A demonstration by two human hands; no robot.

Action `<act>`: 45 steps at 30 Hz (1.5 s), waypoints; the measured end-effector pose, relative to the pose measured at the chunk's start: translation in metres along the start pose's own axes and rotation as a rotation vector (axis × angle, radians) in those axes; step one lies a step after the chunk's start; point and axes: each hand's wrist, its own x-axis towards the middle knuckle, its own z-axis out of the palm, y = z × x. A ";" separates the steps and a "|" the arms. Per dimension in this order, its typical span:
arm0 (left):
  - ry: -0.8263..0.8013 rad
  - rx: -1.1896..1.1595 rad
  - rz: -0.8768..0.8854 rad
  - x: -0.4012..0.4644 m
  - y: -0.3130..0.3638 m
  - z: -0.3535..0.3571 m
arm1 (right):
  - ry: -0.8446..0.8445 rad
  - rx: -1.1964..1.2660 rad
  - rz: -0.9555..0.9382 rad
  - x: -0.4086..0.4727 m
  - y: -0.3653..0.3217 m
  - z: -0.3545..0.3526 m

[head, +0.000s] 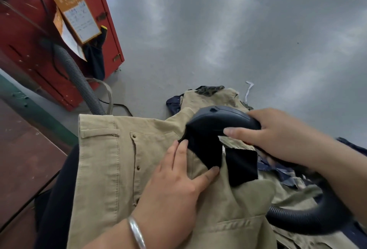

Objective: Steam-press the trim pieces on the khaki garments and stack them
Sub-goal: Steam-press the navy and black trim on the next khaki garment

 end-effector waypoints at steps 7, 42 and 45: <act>0.010 0.011 -0.036 0.000 0.007 -0.003 | 0.068 -0.117 -0.003 0.058 -0.024 0.000; -0.024 -0.087 0.019 -0.006 0.012 0.001 | 0.204 -0.017 -0.044 -0.049 -0.008 -0.052; -0.068 -0.094 0.025 -0.002 0.005 -0.006 | 0.220 0.098 0.069 -0.065 0.030 -0.055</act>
